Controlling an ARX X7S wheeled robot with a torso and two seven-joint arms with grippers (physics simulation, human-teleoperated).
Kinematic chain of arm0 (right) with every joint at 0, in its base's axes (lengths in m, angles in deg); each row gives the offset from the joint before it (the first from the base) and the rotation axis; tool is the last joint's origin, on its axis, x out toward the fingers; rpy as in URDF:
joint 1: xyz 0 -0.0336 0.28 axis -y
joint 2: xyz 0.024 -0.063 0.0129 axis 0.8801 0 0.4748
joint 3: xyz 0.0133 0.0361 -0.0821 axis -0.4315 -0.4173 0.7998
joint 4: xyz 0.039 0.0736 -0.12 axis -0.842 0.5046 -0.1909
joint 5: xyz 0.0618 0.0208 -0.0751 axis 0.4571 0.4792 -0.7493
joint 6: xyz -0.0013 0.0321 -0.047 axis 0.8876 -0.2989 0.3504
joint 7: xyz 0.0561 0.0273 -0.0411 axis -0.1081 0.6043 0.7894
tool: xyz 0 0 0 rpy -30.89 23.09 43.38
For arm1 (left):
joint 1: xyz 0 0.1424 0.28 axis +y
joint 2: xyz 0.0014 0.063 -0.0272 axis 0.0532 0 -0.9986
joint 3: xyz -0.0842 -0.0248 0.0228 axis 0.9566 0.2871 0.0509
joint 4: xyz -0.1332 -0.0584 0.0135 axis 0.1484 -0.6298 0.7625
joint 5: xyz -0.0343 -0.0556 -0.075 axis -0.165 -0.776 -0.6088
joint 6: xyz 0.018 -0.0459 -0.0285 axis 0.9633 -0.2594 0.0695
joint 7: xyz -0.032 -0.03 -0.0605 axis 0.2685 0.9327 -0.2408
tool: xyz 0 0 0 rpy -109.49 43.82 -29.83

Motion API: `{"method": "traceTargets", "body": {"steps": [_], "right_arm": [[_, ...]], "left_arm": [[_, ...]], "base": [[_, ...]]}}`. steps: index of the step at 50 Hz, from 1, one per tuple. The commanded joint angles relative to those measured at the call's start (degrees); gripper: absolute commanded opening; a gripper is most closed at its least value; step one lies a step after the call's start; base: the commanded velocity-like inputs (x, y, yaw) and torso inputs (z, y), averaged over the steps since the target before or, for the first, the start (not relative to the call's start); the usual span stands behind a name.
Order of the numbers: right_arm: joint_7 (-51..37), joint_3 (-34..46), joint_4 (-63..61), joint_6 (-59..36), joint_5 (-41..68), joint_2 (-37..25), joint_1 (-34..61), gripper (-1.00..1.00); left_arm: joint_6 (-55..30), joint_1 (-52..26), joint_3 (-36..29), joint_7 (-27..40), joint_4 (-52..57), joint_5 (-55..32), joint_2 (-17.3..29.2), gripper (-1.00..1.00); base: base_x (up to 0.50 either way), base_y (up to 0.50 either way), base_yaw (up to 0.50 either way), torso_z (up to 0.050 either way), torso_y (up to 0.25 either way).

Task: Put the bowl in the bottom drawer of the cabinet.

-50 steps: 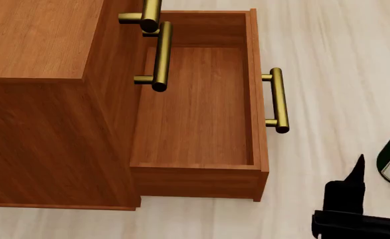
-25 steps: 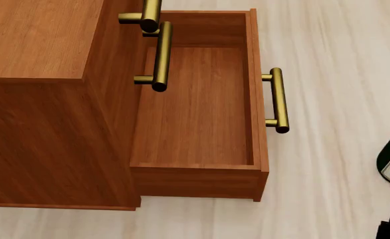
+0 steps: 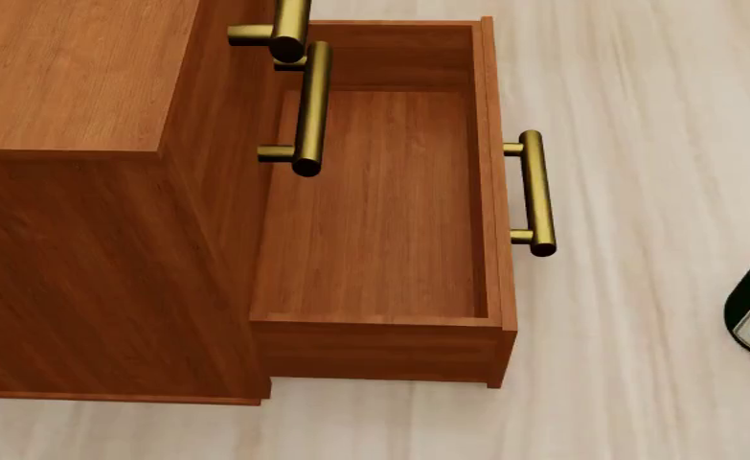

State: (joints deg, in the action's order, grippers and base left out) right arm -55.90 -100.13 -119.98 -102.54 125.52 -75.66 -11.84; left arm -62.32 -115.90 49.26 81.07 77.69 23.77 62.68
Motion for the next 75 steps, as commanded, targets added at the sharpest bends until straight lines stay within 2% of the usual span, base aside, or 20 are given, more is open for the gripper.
{"method": "traceTargets", "body": {"steps": [1, 19, 39, 52, 75], "right_arm": [[3.6, -3.8, 1.9, -2.0, -3.9, 0.5, -2.5, 1.0], [12.9, -4.9, 5.1, -2.1, -16.9, 2.1, -4.0, 1.0], [18.9, -7.4, 6.9, 0.1, -23.4, 3.1, -9.5, 1.0], [24.7, -4.7, 8.7, 4.2, -31.1, 5.3, -11.8, 1.0], [28.5, 4.4, 14.7, 8.9, -38.9, 5.2, -10.1, 1.0]], "left_arm": [[0.2, 0.1, -0.1, 0.1, 0.0, 0.0, 0.2, 1.0], [-0.6, -0.7, -0.9, 0.7, 0.3, -0.5, 0.4, 1.0], [-0.5, -1.3, -1.8, 0.9, 0.1, -0.3, 0.4, 1.0], [-0.4, -1.4, -2.0, 1.0, 0.1, -0.3, 0.4, 1.0], [-0.4, -1.8, -3.0, 1.0, -0.2, 0.1, 0.5, 1.0]], "base": [[0.0, 0.0, 0.0, 0.0, 0.0], [0.0, 0.0, 0.0, 0.0, 0.0], [0.0, 0.0, 0.0, 0.0, 0.0], [0.0, 0.0, 0.0, 0.0, 0.0], [0.0, 0.0, 0.0, 0.0, 0.0]]}}
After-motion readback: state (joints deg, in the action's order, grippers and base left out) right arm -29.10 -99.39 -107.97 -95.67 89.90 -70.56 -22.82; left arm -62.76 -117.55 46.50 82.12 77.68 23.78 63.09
